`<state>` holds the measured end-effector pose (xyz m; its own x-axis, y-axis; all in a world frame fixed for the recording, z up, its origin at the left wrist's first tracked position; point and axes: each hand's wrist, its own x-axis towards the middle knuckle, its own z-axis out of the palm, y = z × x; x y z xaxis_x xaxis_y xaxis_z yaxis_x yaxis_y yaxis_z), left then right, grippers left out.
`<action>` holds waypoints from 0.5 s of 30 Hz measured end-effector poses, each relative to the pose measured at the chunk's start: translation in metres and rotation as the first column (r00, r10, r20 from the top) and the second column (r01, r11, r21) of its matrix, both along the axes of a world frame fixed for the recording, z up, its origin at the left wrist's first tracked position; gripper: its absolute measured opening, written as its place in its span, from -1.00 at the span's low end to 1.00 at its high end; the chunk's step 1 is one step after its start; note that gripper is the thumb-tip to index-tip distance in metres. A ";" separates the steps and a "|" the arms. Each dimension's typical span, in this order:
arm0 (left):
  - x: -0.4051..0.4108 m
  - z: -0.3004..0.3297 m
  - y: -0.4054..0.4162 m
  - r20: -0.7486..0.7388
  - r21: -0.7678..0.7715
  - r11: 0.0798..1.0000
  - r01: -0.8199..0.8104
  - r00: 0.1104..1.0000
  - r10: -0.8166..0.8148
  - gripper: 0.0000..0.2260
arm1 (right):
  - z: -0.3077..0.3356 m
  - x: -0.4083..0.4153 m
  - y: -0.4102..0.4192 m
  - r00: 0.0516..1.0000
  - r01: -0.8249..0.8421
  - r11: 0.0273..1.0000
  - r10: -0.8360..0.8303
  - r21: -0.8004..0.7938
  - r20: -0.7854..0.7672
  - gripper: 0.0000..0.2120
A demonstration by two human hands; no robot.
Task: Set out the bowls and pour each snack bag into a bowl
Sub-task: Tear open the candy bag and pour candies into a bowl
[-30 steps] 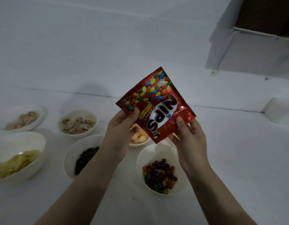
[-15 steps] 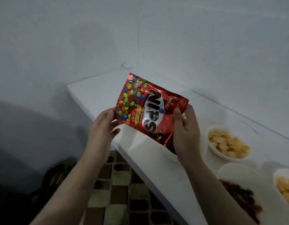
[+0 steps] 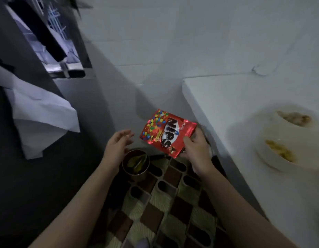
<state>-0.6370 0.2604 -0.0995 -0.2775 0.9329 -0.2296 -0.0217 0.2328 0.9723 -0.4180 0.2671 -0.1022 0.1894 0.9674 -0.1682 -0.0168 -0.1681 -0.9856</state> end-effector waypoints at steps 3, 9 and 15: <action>-0.038 -0.034 0.029 -0.019 -0.104 0.995 -0.012 1.000 0.010 -0.81 | -0.051 -0.043 0.045 1.000 -0.022 0.990 0.020 -0.139 -0.018 -0.75; -0.081 -0.115 0.074 -0.003 -0.275 0.959 -0.071 0.997 0.073 -0.80 | -0.159 -0.100 0.117 0.998 -0.016 0.904 0.039 -0.428 0.046 -0.72; -0.097 -0.226 0.120 0.023 -0.338 0.929 -0.151 0.985 0.169 -0.79 | -0.294 -0.142 0.187 0.983 -0.023 0.858 0.113 -0.514 0.143 -0.69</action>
<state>-0.7345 0.3799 -0.3257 -0.3967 0.7439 -0.5378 -0.1327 0.5332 0.8355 -0.5595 0.4545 -0.3963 0.1939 0.7665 -0.6122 0.1655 -0.6407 -0.7498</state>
